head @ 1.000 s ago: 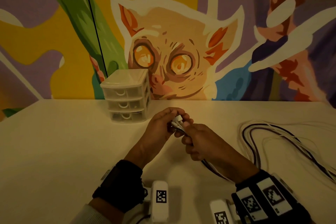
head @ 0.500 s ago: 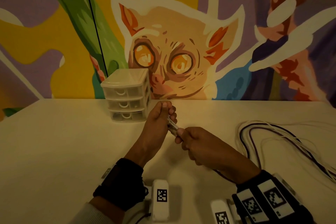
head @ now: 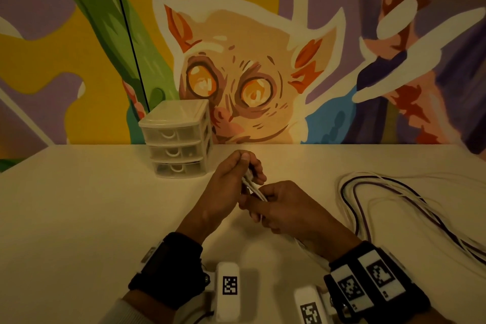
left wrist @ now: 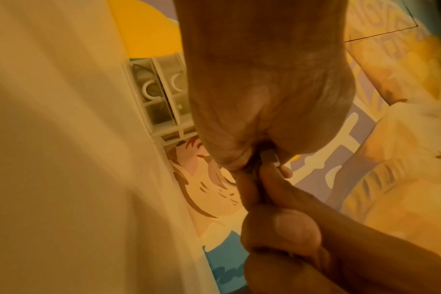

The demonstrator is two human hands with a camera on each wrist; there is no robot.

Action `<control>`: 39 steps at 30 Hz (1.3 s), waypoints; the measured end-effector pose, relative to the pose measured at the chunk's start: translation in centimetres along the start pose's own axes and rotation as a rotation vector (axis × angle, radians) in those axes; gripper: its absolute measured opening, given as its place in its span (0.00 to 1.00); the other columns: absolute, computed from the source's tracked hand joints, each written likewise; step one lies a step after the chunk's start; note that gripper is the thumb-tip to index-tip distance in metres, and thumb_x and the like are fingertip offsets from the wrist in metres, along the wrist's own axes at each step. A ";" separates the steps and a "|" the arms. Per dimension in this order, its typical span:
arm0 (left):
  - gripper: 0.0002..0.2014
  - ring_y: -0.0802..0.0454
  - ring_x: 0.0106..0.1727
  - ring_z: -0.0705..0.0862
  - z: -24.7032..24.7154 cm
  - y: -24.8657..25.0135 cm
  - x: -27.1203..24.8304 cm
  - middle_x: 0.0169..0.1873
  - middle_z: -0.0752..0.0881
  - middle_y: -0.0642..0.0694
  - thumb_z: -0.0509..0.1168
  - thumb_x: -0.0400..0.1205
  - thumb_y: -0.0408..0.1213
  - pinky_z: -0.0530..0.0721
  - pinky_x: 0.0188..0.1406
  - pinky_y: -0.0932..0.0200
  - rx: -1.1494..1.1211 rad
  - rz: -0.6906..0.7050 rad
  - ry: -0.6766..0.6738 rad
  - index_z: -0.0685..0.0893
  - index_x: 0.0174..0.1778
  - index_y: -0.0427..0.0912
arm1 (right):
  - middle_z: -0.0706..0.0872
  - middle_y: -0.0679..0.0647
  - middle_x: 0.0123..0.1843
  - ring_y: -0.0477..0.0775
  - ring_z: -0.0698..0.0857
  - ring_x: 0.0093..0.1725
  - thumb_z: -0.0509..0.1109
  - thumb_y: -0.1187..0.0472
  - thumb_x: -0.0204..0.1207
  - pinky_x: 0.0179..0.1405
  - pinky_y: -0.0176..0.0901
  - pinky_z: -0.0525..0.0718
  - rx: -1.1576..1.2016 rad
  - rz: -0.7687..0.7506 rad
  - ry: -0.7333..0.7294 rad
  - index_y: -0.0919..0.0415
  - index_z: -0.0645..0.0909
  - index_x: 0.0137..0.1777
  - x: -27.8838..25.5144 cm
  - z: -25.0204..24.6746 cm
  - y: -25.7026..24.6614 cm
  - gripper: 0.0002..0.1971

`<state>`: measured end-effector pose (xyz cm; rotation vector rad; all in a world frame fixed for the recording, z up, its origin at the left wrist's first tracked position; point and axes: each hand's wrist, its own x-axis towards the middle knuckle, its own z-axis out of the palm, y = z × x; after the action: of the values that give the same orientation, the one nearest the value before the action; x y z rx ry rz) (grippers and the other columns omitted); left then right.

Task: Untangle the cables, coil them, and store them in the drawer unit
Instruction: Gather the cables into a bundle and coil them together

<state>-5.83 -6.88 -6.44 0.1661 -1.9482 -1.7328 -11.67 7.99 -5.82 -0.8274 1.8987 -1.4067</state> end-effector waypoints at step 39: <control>0.31 0.62 0.29 0.81 -1.7 0.6 -0.1 0.27 0.88 0.52 0.53 0.95 0.58 0.75 0.32 0.72 0.405 -0.004 0.105 0.94 0.36 0.49 | 0.81 0.43 0.43 0.44 0.79 0.40 0.53 0.38 0.91 0.38 0.36 0.74 -0.716 -0.099 0.088 0.47 0.83 0.51 -1.8 -4.1 -2.3 0.21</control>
<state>-4.83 -8.30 -5.85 0.3954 -2.1965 -1.2844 -13.48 11.24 -2.45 -1.2075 2.4984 -0.8016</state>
